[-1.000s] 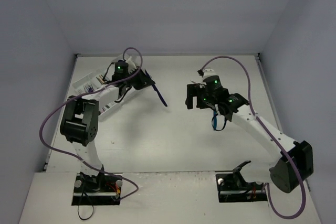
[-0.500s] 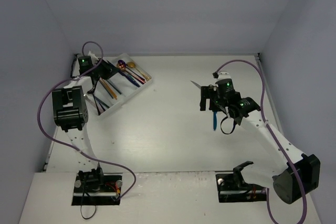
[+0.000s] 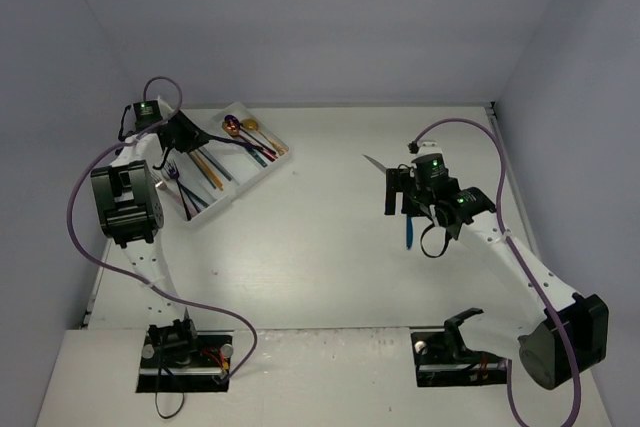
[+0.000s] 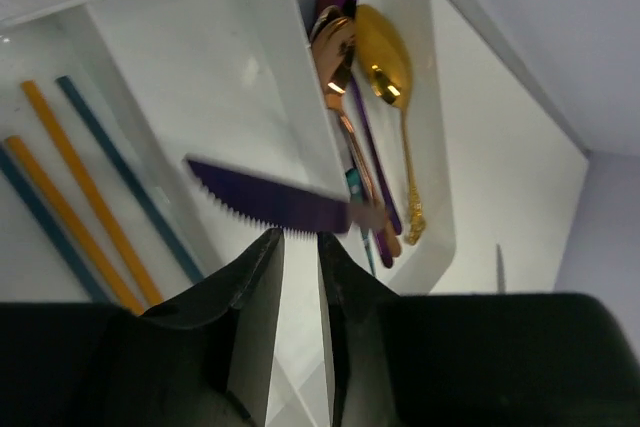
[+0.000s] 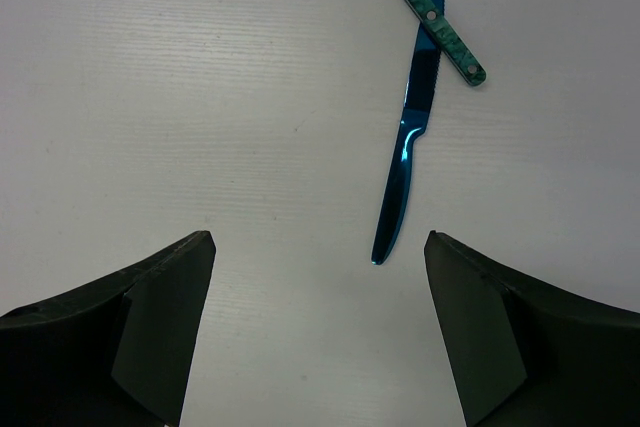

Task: Sort the eating utensils into containers

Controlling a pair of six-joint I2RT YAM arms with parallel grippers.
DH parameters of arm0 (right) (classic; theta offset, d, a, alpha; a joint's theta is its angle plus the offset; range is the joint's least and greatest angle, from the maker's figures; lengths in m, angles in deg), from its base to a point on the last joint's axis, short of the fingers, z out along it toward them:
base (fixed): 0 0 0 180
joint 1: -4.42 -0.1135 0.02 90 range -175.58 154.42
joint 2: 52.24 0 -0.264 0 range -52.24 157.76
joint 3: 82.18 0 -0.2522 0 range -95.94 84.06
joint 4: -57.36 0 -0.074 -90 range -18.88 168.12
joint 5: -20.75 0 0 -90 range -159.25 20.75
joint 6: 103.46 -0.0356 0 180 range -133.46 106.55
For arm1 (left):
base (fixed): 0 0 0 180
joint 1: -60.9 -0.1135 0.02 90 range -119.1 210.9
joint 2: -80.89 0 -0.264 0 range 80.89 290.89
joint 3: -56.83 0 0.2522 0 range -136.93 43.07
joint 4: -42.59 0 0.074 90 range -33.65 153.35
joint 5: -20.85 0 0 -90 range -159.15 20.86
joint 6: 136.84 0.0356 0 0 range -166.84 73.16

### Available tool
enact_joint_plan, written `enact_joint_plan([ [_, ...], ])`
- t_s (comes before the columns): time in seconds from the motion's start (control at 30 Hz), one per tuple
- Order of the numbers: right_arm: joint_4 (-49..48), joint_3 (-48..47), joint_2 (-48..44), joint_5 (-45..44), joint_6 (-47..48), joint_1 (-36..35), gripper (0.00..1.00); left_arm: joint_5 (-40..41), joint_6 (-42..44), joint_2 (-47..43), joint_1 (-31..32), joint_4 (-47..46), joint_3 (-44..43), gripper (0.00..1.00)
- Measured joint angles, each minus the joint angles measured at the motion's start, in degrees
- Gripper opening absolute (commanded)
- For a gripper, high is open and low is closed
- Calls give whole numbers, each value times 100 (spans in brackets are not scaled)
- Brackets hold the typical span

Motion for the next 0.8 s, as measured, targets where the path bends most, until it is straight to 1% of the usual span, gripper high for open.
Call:
enact_joint_plan([
  [0.1,8,30,7,-2,-12,1,84,238,357,4,6,490,-109,10],
  [0.17,11,58,7,0,-26,-1,84,390,574,4,5,768,-180,2],
  [0.2,16,73,7,1,-34,-1,84,435,655,4,5,849,-207,0],
  [0.27,26,100,7,2,-49,2,84,485,804,6,5,972,-244,0],
  [0.33,32,123,7,5,-81,17,84,481,893,9,5,1021,-251,12],
  [0.4,30,158,7,7,-117,26,84,458,989,9,6,1051,-249,18],
  [0.53,53,205,5,5,-147,27,84,622,1167,-179,130,1083,-91,21],
  [0.6,54,206,9,2,-151,27,84,852,1172,-352,345,1132,-17,22],
  [0.7,51,204,51,0,-151,27,84,1401,1073,-654,817,1097,42,24],
  [0.8,54,194,143,2,-150,27,84,2279,626,-892,1521,876,49,27],
])
